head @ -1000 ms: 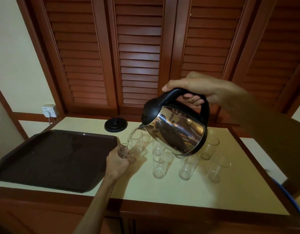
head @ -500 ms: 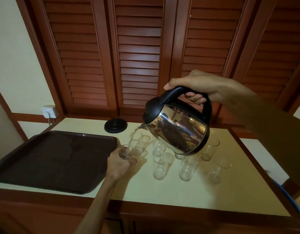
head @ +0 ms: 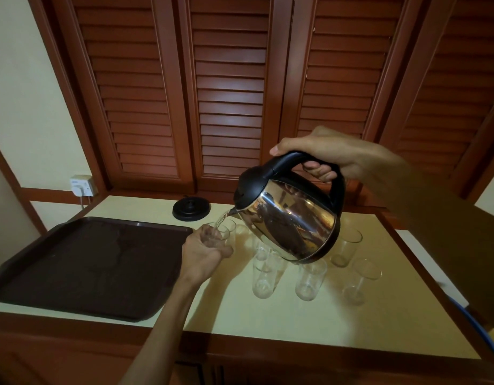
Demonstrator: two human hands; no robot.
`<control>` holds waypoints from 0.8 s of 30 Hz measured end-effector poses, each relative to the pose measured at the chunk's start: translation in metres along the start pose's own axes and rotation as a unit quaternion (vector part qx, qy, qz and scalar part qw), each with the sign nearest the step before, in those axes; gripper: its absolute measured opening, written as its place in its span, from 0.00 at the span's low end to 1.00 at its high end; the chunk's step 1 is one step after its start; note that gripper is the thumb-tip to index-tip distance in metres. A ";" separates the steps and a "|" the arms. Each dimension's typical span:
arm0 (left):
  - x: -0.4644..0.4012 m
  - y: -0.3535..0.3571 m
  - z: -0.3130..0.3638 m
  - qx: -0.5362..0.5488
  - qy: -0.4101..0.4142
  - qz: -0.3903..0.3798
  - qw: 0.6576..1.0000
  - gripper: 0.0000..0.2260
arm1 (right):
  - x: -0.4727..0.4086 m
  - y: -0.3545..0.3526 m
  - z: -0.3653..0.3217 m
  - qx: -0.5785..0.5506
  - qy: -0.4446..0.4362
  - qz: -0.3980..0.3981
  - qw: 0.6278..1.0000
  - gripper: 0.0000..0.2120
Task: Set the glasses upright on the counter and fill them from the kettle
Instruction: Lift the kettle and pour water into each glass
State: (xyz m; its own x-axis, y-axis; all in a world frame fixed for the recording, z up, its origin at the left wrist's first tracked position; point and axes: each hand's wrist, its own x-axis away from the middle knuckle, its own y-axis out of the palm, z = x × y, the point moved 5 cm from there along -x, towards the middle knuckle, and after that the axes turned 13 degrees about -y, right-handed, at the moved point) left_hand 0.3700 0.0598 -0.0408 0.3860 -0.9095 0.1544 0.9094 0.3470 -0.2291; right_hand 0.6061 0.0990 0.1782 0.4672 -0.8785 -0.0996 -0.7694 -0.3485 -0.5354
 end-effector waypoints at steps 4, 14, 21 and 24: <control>0.003 0.002 0.024 0.013 0.016 -0.012 1.000 0.14 | 0.000 0.002 0.004 -0.022 -0.006 0.009 1.000 0.21; 0.007 0.001 0.051 0.028 0.050 -0.023 0.998 0.11 | 0.003 -0.001 0.014 -0.093 -0.027 0.024 0.995 0.17; 0.000 0.003 0.037 0.063 0.025 -0.031 0.997 0.13 | 0.004 0.000 0.019 -0.108 -0.040 0.032 0.993 0.16; -0.003 0.007 0.013 0.073 -0.011 -0.023 0.997 0.13 | 0.007 -0.003 0.025 -0.111 -0.035 0.045 0.992 0.20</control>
State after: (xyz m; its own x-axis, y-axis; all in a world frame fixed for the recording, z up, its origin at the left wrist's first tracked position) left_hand 0.3771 0.0680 -0.0307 0.3442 -0.9209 0.1831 0.9388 0.3354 -0.0781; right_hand 0.6219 0.1021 0.1583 0.4156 -0.8870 -0.2012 -0.8828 -0.3402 -0.3239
